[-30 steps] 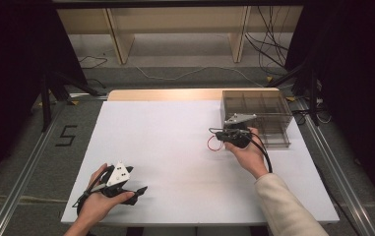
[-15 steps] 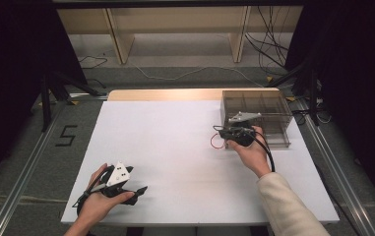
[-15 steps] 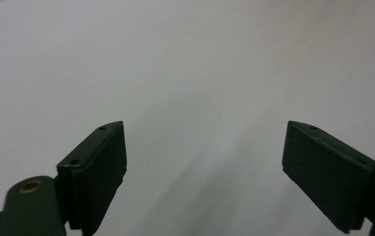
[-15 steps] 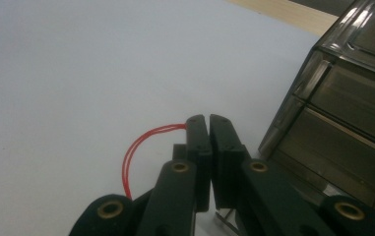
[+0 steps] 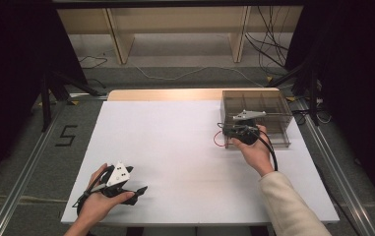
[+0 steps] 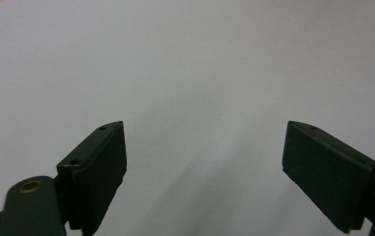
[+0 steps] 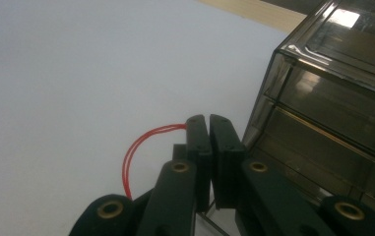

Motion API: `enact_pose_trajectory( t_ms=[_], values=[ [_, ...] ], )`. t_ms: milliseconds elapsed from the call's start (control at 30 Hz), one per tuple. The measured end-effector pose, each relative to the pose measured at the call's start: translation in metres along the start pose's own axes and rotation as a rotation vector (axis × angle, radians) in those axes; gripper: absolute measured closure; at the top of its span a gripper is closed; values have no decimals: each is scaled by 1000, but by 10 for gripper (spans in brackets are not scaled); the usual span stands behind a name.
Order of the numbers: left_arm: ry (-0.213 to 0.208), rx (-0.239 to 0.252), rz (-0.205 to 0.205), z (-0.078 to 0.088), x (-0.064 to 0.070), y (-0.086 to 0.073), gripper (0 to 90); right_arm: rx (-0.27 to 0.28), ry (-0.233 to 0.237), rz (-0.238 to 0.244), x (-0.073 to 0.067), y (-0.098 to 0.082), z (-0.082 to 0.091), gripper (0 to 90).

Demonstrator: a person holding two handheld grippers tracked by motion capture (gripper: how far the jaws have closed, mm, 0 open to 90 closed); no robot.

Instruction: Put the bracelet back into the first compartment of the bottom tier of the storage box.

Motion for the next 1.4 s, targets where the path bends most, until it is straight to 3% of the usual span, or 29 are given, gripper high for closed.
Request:
enact_pose_trajectory(
  t_ms=[1400],
  values=[
    [2, 7, 2, 0, 0, 0, 169, 5, -62, -41, 23, -2, 4, 882]
  ],
)
Point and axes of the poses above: each handheld gripper's, and its own axes: z roughly backward along the jaws, y roughly out of its top, x roughly to its right, the point moved 5 cm from there along -z, roughly forward along the jaws, and after that the axes turned 14 degrees about -y, right-handed, at the moved point
